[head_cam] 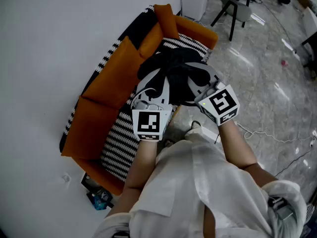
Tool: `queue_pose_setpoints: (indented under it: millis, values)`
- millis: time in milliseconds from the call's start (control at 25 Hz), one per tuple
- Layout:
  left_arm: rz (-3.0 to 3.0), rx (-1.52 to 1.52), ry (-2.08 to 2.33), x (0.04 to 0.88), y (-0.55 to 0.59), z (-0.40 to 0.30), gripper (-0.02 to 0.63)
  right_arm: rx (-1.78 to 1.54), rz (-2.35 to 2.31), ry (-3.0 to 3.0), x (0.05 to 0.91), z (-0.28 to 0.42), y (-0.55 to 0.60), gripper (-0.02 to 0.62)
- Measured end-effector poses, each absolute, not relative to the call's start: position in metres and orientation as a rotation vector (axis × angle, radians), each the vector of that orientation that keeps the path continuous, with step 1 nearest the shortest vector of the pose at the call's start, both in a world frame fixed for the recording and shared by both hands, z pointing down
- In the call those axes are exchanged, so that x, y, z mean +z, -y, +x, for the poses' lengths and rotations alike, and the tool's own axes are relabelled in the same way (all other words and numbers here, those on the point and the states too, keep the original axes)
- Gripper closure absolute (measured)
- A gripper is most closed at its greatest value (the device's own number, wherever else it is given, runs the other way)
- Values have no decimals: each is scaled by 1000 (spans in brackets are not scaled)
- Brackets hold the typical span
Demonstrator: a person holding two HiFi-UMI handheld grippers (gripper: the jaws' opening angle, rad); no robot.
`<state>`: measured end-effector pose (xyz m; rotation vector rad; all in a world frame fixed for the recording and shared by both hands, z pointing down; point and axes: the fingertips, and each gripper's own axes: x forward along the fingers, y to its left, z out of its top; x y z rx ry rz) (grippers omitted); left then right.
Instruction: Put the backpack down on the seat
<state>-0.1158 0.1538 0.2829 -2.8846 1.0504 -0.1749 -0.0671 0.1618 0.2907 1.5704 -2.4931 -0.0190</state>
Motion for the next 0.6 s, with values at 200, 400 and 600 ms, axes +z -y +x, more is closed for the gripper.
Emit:
queue_pose_setpoints:
  millis: [200, 400, 600]
  values:
    - [-2894, -174, -1051, 284, -155, -115, 557, -24, 1569, 2485, 292, -65, -162, 551]
    - [-2900, -187, -1047, 287, -162, -105, 557, -8, 1564, 2490, 295, -56, -169, 551]
    - [-2903, -206, -1046, 291, -164, -100, 557, 34, 1561, 2517, 300, -51, -172, 551]
